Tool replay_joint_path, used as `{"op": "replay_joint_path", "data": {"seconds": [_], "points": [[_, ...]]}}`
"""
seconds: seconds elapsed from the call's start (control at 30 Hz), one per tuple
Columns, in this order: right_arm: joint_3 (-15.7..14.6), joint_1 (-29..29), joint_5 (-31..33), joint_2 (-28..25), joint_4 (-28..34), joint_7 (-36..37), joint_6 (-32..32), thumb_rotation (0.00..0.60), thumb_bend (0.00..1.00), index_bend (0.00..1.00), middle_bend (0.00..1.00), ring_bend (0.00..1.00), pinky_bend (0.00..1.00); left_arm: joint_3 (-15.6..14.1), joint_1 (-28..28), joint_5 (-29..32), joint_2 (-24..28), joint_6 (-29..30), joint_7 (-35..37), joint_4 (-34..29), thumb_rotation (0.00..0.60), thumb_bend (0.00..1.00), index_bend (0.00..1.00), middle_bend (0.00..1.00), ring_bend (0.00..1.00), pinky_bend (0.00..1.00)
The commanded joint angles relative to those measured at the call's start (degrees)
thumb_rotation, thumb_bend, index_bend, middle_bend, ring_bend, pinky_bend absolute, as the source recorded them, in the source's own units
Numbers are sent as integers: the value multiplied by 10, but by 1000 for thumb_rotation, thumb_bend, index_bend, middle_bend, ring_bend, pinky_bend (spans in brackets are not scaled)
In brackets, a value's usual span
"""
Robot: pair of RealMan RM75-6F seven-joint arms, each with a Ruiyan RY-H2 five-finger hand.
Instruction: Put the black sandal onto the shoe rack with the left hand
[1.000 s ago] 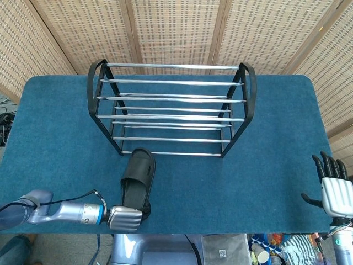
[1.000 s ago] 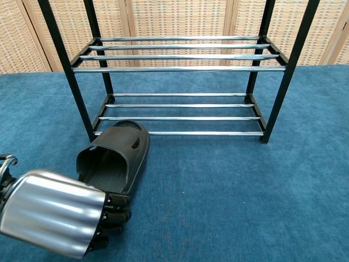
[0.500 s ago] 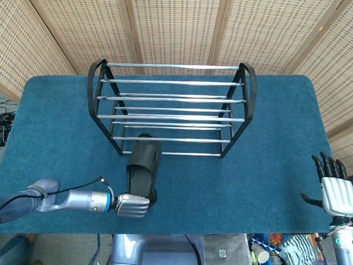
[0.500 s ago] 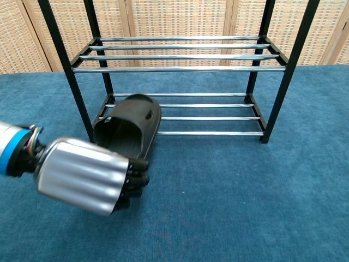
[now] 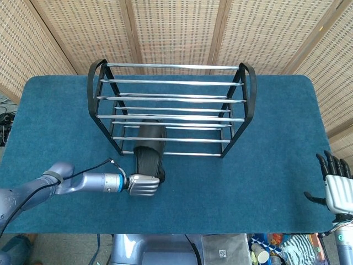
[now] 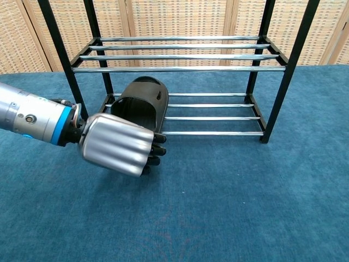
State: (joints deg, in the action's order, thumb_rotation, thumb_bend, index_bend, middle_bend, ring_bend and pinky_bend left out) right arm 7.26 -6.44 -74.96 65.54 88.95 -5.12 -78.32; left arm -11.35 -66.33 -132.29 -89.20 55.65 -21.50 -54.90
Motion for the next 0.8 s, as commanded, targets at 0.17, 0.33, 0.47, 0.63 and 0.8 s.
{"op": "replay_joint_path", "data": {"seconds": [0.17, 0.33, 0.47, 0.63, 0.8], "points": [[3, -3, 11, 1, -6, 1, 10, 600, 0, 0, 0, 0, 0, -26, -11, 11, -43, 28, 49, 87, 600, 142, 711, 665, 569, 466], [1, -5, 14, 4, -7, -5, 13, 600, 0, 0, 0, 0, 0, -39, -21, 15, -55, 44, 72, 128, 600, 142, 711, 665, 569, 466], [2, -6, 18, 5, -7, -9, 15, 600, 0, 0, 0, 0, 0, -48, -29, 19, -64, 53, 91, 154, 600, 142, 711, 665, 569, 466], [5, -6, 25, 5, -8, -10, 15, 600, 0, 0, 0, 0, 0, -63, -31, 26, -71, 63, 112, 190, 600, 141, 711, 665, 569, 465], [4, -7, 29, 6, -9, -13, 19, 600, 0, 0, 0, 0, 0, -76, -27, 34, -81, 77, 127, 220, 600, 141, 711, 663, 569, 466]]}}
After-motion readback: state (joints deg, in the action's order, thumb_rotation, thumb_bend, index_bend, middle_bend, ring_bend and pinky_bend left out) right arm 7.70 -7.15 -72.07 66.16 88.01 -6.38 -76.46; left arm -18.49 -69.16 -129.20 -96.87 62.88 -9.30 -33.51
